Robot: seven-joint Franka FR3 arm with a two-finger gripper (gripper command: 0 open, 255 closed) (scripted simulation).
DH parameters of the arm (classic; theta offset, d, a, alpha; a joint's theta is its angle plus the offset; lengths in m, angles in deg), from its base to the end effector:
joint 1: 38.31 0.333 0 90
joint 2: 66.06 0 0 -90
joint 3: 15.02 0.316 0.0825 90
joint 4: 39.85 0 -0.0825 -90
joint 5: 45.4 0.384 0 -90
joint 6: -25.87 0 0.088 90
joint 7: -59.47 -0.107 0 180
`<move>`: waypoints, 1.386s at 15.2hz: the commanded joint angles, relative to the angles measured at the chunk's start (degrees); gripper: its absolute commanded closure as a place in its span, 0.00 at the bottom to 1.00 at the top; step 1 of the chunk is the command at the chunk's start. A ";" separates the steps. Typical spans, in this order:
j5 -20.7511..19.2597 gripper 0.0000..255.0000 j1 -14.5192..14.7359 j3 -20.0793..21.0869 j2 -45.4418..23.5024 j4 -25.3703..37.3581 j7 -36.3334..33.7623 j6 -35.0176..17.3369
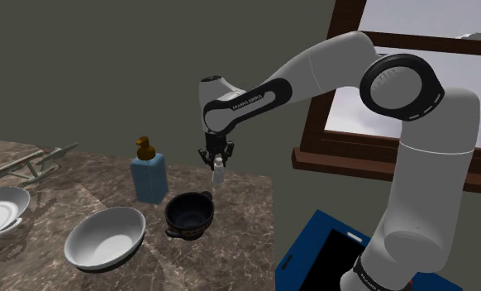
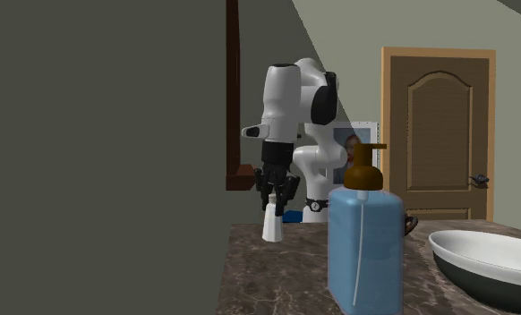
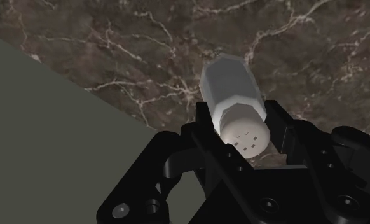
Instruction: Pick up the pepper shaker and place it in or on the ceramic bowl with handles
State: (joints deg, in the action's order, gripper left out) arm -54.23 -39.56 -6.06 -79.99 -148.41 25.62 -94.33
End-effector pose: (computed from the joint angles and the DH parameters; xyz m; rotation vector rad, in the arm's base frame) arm 0.6042 0.0700 0.3746 2.9861 -0.5744 0.0000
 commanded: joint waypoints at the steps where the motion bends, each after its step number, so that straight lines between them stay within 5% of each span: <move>1: 0.25 1.00 -0.04 0.06 0.75 0.67 0.28 1.41; 21: 1.65 1.00 -0.04 0.38 4.67 11.09 2.18 15.58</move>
State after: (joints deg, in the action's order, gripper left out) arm -52.63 -39.68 -5.74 -75.40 -138.04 27.85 -79.57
